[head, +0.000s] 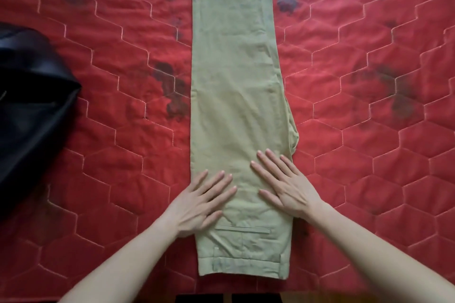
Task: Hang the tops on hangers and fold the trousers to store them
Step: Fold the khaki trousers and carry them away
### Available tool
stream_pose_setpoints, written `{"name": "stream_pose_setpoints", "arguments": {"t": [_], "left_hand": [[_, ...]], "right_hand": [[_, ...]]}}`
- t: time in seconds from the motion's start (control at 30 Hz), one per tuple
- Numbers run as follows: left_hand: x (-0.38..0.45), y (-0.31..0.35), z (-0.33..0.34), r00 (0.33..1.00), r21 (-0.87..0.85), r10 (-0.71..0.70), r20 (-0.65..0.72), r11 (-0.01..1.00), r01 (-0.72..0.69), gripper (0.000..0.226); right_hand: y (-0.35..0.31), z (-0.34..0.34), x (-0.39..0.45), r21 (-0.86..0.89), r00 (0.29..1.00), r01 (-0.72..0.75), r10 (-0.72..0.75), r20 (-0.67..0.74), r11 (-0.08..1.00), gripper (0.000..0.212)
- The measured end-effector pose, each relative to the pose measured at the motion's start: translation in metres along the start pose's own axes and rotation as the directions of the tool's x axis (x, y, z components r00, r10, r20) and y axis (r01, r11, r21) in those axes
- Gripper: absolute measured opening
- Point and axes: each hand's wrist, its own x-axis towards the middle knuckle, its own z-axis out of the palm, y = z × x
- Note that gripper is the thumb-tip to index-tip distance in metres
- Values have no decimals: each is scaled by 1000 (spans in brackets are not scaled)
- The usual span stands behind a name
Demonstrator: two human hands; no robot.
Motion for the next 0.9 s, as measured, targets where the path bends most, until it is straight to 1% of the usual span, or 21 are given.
{"name": "stream_pose_setpoints", "arguments": {"t": [0.03,0.1,0.13,0.2,0.27,0.33,0.4,0.43,0.5,0.57,0.6,0.7,0.77,0.8,0.9], "left_hand": [[-6,-6,-4,997,12,69,31,998,-69,77],[-16,-20,-13,976,27,182,120,982,-186,92],[-20,-27,-18,964,35,222,147,973,-229,97],[-25,-36,-23,946,61,280,163,954,-293,98],[-26,-41,-23,933,87,323,158,937,-339,98],[-23,-41,-22,921,98,358,152,922,-374,99],[-18,-38,-18,914,107,381,141,912,-397,96],[-15,-36,-16,913,112,388,127,909,-401,92],[-12,-31,-14,923,124,370,108,916,-382,88],[-9,-26,-15,932,127,340,126,926,-355,90],[-8,-24,-16,932,122,335,136,928,-351,90],[-8,-19,-20,941,51,300,156,949,-311,86],[-8,-21,-25,949,-50,267,165,964,-263,83],[-8,-23,-28,951,-138,255,175,963,-233,80],[-9,-27,-41,958,-405,204,202,908,-109,67]], "right_hand": [[3,-3,-1,-20,999,46,-46,7,999,68],[13,-8,-8,-37,976,214,-212,48,976,69],[19,-10,-12,-25,947,312,-309,84,950,72],[31,-14,-18,-3,875,459,-452,172,888,88],[39,-16,-17,-25,823,536,-516,236,844,107],[44,-18,-12,-63,780,600,-566,266,798,118],[44,-17,-8,-114,738,661,-617,272,741,120],[42,-15,-7,-158,719,689,-641,268,707,115],[35,-8,-9,-239,709,705,-666,231,668,96],[28,-2,-14,-298,728,682,-659,191,667,75],[25,-1,-15,-323,738,669,-648,186,669,70],[20,-8,-16,-337,769,634,-611,185,696,70],[20,-17,-13,-293,782,620,-605,152,728,72],[21,-22,-12,-236,787,616,-603,135,751,69],[23,-36,-6,10,820,560,-555,138,829,57]]}}
